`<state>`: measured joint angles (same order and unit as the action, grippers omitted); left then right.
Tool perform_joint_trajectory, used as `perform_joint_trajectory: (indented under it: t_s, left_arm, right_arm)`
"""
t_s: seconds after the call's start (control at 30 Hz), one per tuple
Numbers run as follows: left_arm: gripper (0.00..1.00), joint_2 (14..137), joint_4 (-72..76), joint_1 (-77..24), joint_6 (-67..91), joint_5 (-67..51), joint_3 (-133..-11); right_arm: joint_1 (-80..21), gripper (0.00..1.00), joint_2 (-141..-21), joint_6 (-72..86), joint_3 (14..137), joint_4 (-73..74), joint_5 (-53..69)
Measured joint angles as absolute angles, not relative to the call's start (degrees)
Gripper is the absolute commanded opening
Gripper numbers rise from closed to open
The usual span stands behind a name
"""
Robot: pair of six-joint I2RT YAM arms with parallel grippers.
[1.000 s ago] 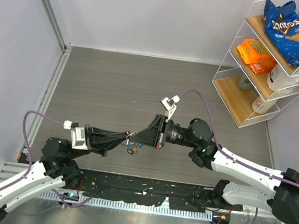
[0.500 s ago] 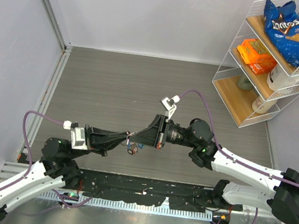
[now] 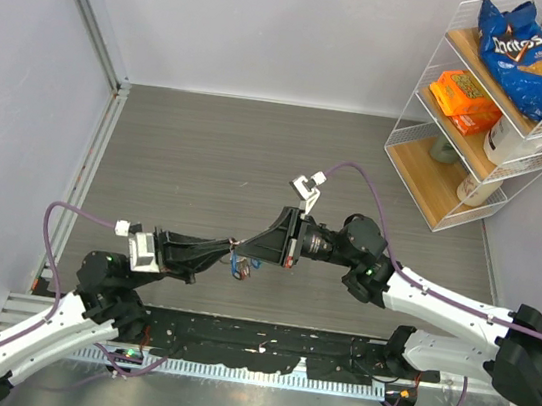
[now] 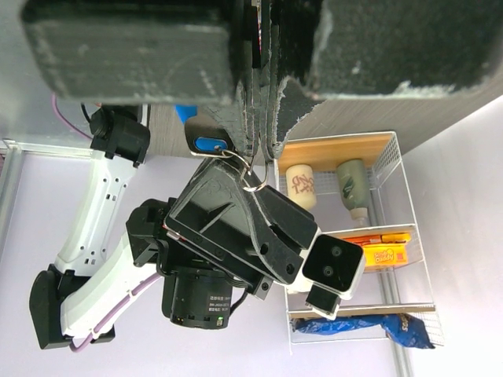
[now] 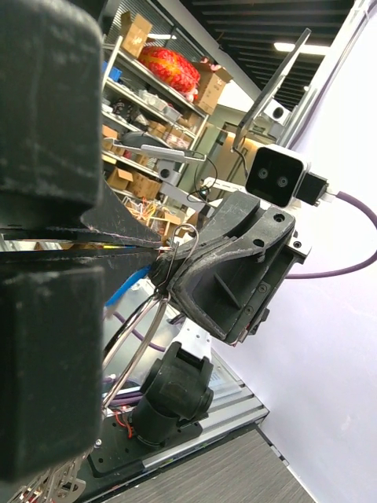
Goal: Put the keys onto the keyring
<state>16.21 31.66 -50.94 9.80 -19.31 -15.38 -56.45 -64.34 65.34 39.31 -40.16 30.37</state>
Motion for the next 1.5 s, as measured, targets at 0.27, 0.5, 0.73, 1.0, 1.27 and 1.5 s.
perform_joint_trajectory:
  t_s: [0.27,0.5,0.73,1.0,1.27,1.5]
  left_arm:
    - [0.00,16.2,32.5,-50.9,9.4,-19.0,-14.5]
    - [0.00,16.7,32.6,-50.9,8.8,-19.1,-14.5]
    - [0.00,16.7,32.8,-50.9,8.7,-19.1,-14.5]
    - [0.00,16.7,32.8,-50.9,8.8,-19.8,-14.0]
    - [0.00,16.8,33.5,-50.9,8.6,-19.8,-14.0]
    - [0.00,17.1,33.7,-50.9,9.2,-20.3,-14.0]
  right_arm:
    - [-56.4,0.06,-64.9,66.5,39.3,-39.3,30.3]
    - [-56.4,0.06,-64.9,66.6,39.3,-39.3,30.3]
    - [-56.4,0.06,-64.4,66.5,39.3,-39.4,29.8]
    - [-56.1,0.06,-63.3,66.6,39.7,-39.4,28.8]
    - [-56.0,0.06,-63.3,67.3,40.3,-39.0,28.6]
    - [-56.0,0.06,-63.3,67.7,40.8,-37.8,28.6]
